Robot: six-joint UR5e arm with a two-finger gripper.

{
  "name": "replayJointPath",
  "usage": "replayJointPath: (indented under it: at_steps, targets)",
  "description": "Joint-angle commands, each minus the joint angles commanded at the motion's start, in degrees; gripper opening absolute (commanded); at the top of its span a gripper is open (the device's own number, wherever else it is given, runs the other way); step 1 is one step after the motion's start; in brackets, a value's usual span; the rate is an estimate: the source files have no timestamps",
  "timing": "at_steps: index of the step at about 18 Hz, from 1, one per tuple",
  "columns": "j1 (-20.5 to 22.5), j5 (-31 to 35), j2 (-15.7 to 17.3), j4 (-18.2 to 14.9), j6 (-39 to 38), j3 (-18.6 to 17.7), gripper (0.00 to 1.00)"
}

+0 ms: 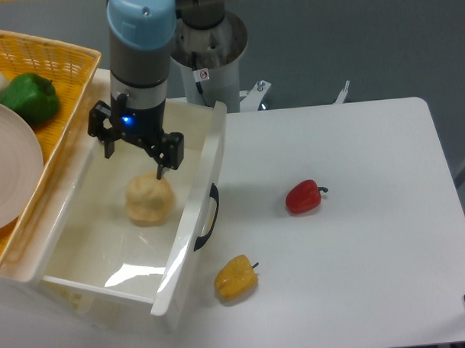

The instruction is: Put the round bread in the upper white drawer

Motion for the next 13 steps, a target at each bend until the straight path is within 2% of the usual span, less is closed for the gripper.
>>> replayJointPath:
  at_steps: [3, 5, 9, 13]
  targets:
    - [0.6, 12.4, 0.3, 0.2, 4.3, 0.1, 1.00]
    - [2.3, 17.1, 0.4, 0.4, 6.3, 0.0, 1.00]
    - [8.1, 17.3, 0.3, 0.6, 10.4, 0.1, 1.00]
    - [14.4, 16.9, -0.9, 4.1, 18.4, -0.7, 1.00]
